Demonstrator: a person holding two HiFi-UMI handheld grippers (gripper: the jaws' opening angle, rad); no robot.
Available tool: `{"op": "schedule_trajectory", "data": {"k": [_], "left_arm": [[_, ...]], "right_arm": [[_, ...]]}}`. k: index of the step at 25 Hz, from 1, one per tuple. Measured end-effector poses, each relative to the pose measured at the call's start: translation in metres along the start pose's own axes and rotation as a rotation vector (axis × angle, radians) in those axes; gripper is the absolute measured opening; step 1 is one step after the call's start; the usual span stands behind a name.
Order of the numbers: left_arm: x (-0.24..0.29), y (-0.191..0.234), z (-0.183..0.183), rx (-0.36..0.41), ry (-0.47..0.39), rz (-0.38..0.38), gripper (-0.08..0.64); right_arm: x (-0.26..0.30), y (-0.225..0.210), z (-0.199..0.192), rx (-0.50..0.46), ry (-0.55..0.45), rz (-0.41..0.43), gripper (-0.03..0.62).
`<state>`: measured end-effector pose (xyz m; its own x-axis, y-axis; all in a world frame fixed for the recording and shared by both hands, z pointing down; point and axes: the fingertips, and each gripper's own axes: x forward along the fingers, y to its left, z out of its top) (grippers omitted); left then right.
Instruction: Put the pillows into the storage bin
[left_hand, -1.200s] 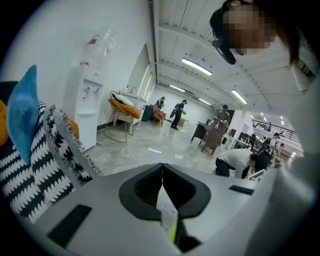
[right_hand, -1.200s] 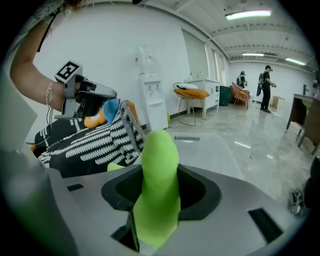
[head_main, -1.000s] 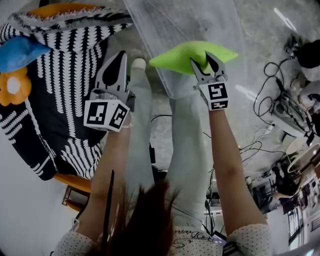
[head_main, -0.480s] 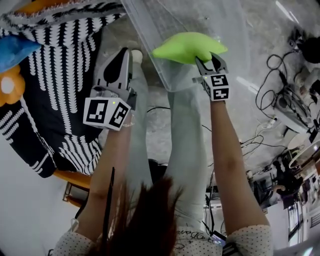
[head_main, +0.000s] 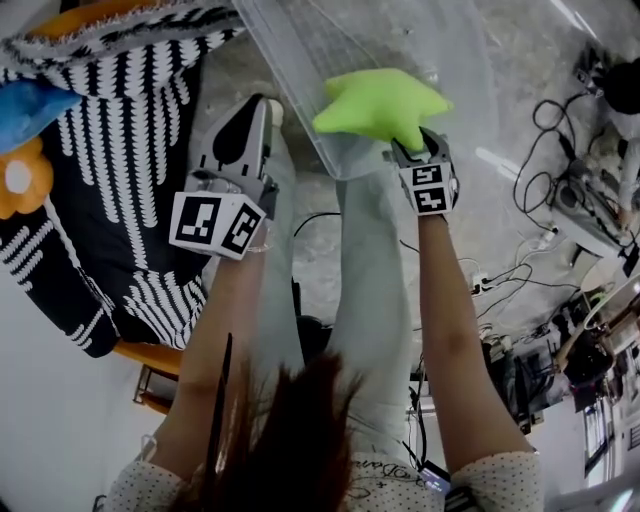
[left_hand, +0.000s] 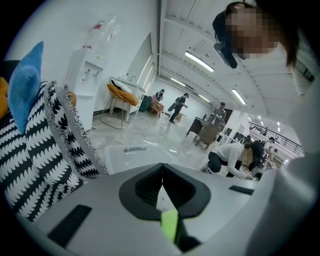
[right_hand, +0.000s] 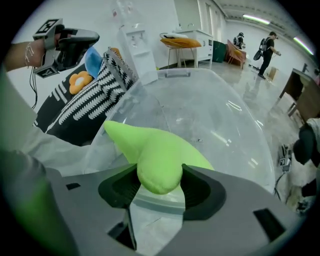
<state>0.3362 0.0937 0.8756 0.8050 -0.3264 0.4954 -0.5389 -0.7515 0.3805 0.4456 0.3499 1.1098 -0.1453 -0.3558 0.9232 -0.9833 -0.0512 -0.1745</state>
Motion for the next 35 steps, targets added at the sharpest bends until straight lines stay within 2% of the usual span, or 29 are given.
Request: {"op": "schedule_trajectory", "data": {"k": [2,4,7,11,13,16,20,22,29,32,35], "left_arm": [[0.002,-0.001,0.001,0.004,0.006,-0.002,0.005],[0.005,-0.003,0.006,0.008,0.004,-0.002,0.005],[0.008,-0.007,0.019,0.013,-0.006,-0.011,0.005],[0.009,-0.012,0.037,0.027,-0.011,-0.029,0.005],[0.009,-0.016,0.052,0.036,-0.025,-0.038,0.005],[0.003,-0.024,0.081,0.056,-0.055,-0.048,0.005],[-0.007,-0.035,0.138,0.089,-0.086,-0.056,0.005],[-0.016,-0.041,0.171,0.105,-0.103,-0.059,0.005],[-0.038,-0.066,0.313,0.171,-0.247,-0.08,0.005],[-0.052,-0.08,0.366,0.186,-0.298,-0.073,0.005],[-0.068,-0.101,0.411,0.22,-0.351,-0.081,0.005]], "right_arm": [[-0.001,0.002,-0.006,-0.007,0.04,0.011,0.263],[-0.006,0.003,-0.008,0.028,0.041,0.031,0.285],[-0.022,0.0,0.0,0.113,-0.007,0.036,0.315],[-0.054,-0.003,0.025,0.166,-0.099,0.018,0.322],[-0.074,-0.01,0.043,0.201,-0.159,0.001,0.291],[-0.115,-0.019,0.077,0.261,-0.255,-0.021,0.184],[-0.18,-0.034,0.141,0.257,-0.38,-0.087,0.075],[-0.221,-0.042,0.175,0.264,-0.445,-0.138,0.04],[-0.383,-0.069,0.32,0.276,-0.747,-0.285,0.011],[-0.452,-0.071,0.361,0.281,-0.847,-0.333,0.011],[-0.511,-0.066,0.391,0.263,-0.933,-0.345,0.011]]}}
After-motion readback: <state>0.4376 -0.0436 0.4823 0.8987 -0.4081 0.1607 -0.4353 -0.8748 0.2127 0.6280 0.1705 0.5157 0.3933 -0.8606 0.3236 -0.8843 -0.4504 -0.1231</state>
